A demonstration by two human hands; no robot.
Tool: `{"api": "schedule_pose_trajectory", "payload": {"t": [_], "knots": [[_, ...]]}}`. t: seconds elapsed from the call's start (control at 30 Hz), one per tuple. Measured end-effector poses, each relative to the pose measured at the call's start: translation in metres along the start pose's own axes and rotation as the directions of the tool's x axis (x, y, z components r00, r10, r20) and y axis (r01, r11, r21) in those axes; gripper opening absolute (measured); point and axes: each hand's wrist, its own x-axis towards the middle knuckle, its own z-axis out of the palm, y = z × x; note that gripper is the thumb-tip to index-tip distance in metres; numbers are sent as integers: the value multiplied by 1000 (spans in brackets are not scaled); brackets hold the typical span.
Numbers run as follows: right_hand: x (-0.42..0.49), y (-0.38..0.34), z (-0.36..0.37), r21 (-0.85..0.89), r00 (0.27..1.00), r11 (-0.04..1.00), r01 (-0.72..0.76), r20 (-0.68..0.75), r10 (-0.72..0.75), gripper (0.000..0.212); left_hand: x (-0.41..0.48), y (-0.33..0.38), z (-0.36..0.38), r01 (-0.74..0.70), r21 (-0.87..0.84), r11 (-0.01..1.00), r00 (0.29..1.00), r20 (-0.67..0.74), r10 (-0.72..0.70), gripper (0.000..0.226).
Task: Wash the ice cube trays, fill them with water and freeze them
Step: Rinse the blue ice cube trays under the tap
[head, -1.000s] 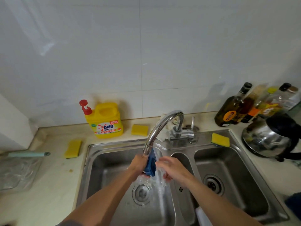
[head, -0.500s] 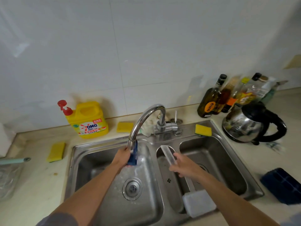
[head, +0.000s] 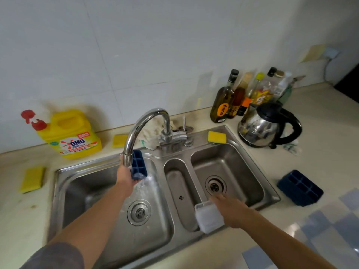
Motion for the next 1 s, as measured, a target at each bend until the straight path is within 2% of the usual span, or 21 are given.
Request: {"api": "schedule_pose_trajectory", "payload": {"t": [0.17, 0.27, 0.47, 0.63, 0.83, 0.93, 1.0], "knots": [[0, 6, 14, -208, 998, 977, 55, 4, -55, 87, -9, -9, -2, -24, 45, 999, 998, 61, 21, 25], [0, 7, 18, -271, 998, 961, 53, 34, -46, 96, -13, -10, -4, -38, 46, 998, 996, 78, 35, 25], [7, -2, -1, -245, 999, 968, 49, -2, -51, 103, -20, -10, -7, -53, 44, 998, 989, 139, 47, 34], [22, -34, -33, -198, 973, 971, 130, -161, -163, 94, -27, -7, -18, -70, 66, 995, 977, 207, 55, 37], [52, -102, -71, 33, 943, 972, 233, -253, -217, 77, -32, 1, -26, 6, 69, 998, 991, 134, -15, 33], [65, -141, -81, 259, 927, 922, 286, -319, -198, 67, -31, 1, -34, 48, 45, 998, 984, 168, -55, 40], [73, -165, -84, 441, 942, 852, 282, -297, -158, 67, -32, 1, -37, 73, 9, 997, 978, 193, -74, 41]]}}
